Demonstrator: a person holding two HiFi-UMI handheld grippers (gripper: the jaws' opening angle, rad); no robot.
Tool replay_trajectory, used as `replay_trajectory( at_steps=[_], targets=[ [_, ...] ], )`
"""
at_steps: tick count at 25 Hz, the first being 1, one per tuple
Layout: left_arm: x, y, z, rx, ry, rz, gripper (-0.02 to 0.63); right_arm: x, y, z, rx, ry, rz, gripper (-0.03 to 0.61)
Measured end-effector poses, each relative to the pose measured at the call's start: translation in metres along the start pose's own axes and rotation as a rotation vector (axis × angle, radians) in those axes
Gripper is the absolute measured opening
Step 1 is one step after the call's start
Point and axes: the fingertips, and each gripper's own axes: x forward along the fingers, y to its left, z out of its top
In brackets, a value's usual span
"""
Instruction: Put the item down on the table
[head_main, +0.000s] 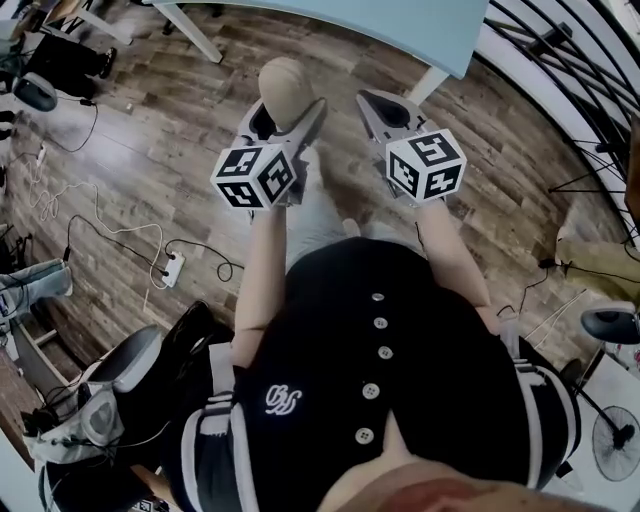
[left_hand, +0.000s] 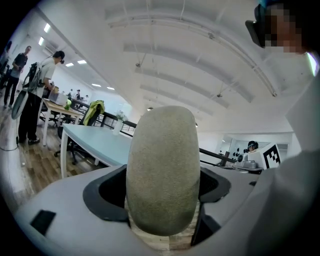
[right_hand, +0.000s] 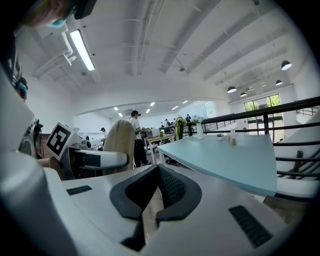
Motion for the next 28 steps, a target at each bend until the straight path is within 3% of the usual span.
replay_trajectory(
  at_steps=[5, 17, 22, 28],
  targets=[
    [0.045, 0.037, 0.013, -0.026, 0.017, -0.037, 0.396, 0.048, -0.030, 0.006, 0.004, 0.003, -0.040, 0.012],
    [0.132, 0.155, 0.099, 0.027, 0.044, -0.087, 0.396, 0.189, -0.074, 0.064, -0.020, -0.019, -0.108, 0.012],
    [0.157, 0.175, 0.112, 0.048, 0.062, -0.124, 0.396, 0.220, -0.088, 0.074, -0.012, -0.024, -0.134, 0.012],
    [0.176, 0.200, 0.109, 0.013, 0.087, -0.125, 0.396, 0.246, -0.100, 0.073, 0.000, 0.002, -0.147, 0.012]
  ],
)
